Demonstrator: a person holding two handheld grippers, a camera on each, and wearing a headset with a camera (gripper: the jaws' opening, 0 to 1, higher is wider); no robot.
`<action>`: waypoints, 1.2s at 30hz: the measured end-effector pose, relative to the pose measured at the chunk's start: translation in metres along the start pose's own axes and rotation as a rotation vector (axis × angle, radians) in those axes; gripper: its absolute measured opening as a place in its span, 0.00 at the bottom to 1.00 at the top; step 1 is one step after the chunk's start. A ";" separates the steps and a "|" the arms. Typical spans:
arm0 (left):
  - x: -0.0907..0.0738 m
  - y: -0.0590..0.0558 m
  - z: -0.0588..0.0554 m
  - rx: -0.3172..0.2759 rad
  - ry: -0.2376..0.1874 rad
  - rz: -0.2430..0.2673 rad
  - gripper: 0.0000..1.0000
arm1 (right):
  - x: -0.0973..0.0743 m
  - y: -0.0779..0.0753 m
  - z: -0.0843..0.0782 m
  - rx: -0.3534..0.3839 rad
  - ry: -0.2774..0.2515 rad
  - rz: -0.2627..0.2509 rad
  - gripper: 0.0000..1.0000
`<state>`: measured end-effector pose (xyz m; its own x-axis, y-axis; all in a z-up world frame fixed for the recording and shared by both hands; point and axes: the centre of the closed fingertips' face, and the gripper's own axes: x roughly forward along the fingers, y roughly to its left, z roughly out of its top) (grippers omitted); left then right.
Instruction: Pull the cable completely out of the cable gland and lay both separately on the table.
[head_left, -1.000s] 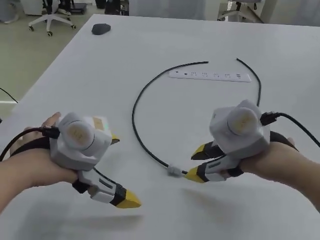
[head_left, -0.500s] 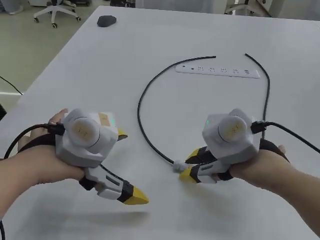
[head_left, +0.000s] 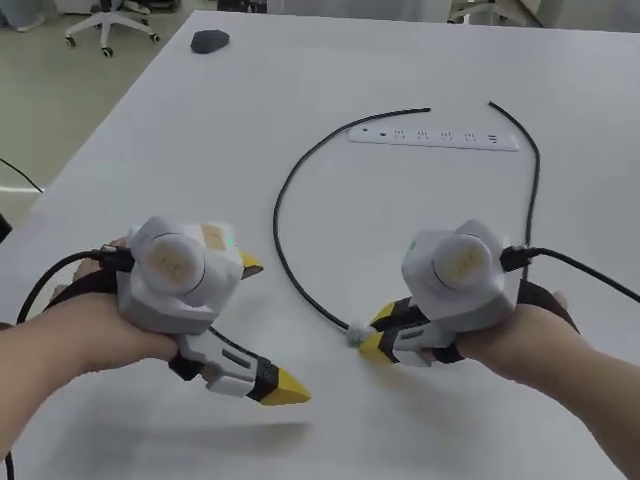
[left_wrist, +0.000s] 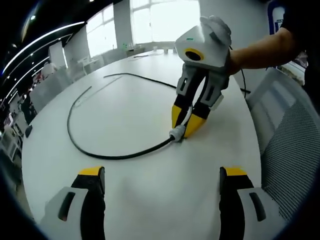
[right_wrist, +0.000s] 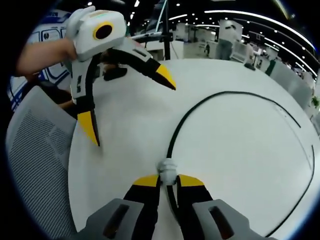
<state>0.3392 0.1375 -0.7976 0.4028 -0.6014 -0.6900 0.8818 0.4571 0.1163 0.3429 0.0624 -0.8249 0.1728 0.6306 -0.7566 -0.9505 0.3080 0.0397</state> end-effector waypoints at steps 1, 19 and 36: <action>0.001 -0.001 0.001 0.000 -0.002 0.004 0.92 | -0.003 0.002 -0.004 -0.002 0.004 0.013 0.08; 0.015 -0.082 0.082 -0.197 -0.239 -0.315 0.74 | -0.077 0.050 -0.025 -0.206 -0.019 0.205 0.07; 0.023 -0.137 0.116 -0.348 -0.291 -0.535 0.30 | -0.113 0.070 -0.027 -0.351 -0.069 0.194 0.07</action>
<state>0.2560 -0.0146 -0.7468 0.0282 -0.9312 -0.3635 0.8669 0.2038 -0.4549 0.2504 -0.0064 -0.7539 -0.0130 0.7029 -0.7112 -0.9955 -0.0757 -0.0566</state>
